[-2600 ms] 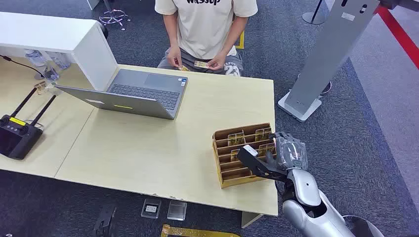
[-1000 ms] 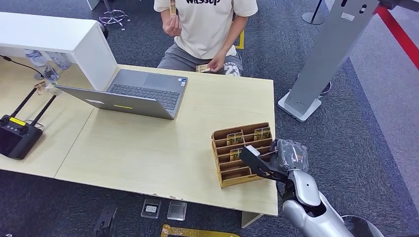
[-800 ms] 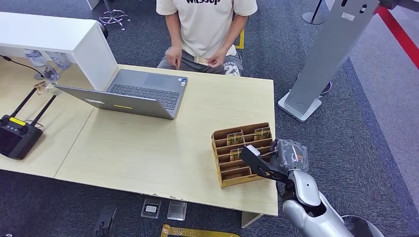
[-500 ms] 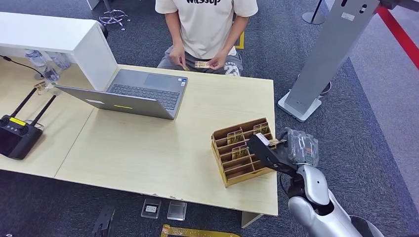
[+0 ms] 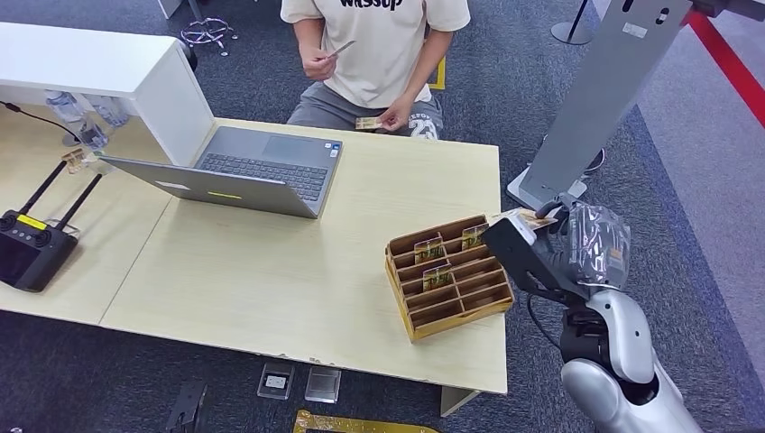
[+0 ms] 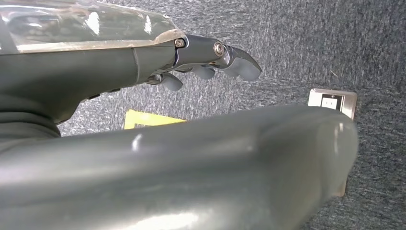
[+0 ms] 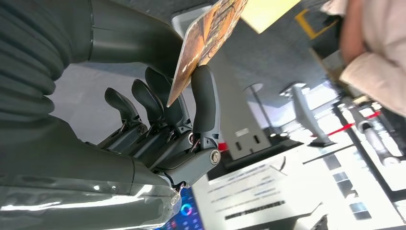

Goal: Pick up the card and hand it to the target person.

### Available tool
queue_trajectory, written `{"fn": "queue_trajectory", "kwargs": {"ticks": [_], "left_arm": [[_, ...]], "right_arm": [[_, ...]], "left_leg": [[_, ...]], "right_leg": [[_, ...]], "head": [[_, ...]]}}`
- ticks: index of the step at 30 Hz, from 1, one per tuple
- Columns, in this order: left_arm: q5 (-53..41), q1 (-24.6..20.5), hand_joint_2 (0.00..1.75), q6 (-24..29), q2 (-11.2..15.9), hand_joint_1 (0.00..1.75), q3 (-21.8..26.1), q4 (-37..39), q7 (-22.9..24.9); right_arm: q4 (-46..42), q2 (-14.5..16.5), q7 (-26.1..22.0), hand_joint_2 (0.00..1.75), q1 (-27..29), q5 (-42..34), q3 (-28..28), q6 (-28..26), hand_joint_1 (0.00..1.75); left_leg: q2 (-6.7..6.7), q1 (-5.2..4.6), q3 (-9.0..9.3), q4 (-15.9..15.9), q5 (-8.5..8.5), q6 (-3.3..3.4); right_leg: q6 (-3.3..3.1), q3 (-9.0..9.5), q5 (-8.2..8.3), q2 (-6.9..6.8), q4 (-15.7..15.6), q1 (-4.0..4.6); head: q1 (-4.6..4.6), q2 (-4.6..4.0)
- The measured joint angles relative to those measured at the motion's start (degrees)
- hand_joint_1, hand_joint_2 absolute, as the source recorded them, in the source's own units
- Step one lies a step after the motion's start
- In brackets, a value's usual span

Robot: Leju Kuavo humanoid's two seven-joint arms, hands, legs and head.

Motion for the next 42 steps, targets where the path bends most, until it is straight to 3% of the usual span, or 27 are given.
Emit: {"fn": "queue_trajectory", "kwargs": {"ticks": [8, 14, 20, 28, 42], "left_arm": [[-1.05, -0.86, 0.0, -0.15, -0.05, 0.0, -0.02, 0.0, 0.72], [-1.59, -1.65, 0.0, -0.17, -0.42, 0.0, -0.03, 0.0, 0.96], [-1.67, -1.9, 0.0, -0.17, -0.6, 0.0, -0.03, 0.0, 1.1], [-1.64, -1.82, 0.0, -0.17, -0.85, 0.0, -0.03, 0.0, 0.93], [-1.46, -1.55, 0.0, -0.28, -0.96, 0.0, -0.03, 0.0, 0.93]], "right_arm": [[1.94, 1.52, -9.48, 1.75, -2.1, -7.35, 0.46, -4.82, 1.55], [8.81, 4.23, -18.59, 1.75, -5.11, -12.95, 0.97, -10.85, 1.55], [15.61, 6.85, -23.84, 1.75, -7.0, -15.37, 1.44, -15.17, 1.55], [22.36, 9.7, -25.44, 1.75, -8.51, -15.64, 1.75, -18.15, 1.55], [28.12, 12.19, -25.16, 1.75, -9.23, -15.49, 2.08, -18.28, 1.55]], "left_leg": [[-0.01, 0.0, -0.03, 0.0, 0.0, 0.0], [-0.01, 0.0, -0.05, 0.0, 0.0, 0.0], [-0.02, 0.0, -0.07, 0.0, 0.0, 0.0], [-0.02, 0.0, -0.06, 0.0, 0.0, 0.0], [-0.02, 0.0, -0.06, 0.0, 0.0, 0.0]], "right_leg": [[0.0, 0.02, 0.0, -0.01, 0.01, 0.0], [0.0, 0.02, 0.0, -0.02, 0.02, 0.0], [0.0, 0.01, 0.0, -0.03, 0.03, 0.0], [0.0, 0.0, 0.0, -0.04, 0.03, 0.0], [0.0, -0.01, 0.0, -0.03, 0.03, 0.0]], "head": [[0.07, 0.0], [0.06, 0.0], [0.04, 0.0], [0.04, 0.0], [0.06, 0.0]]}}
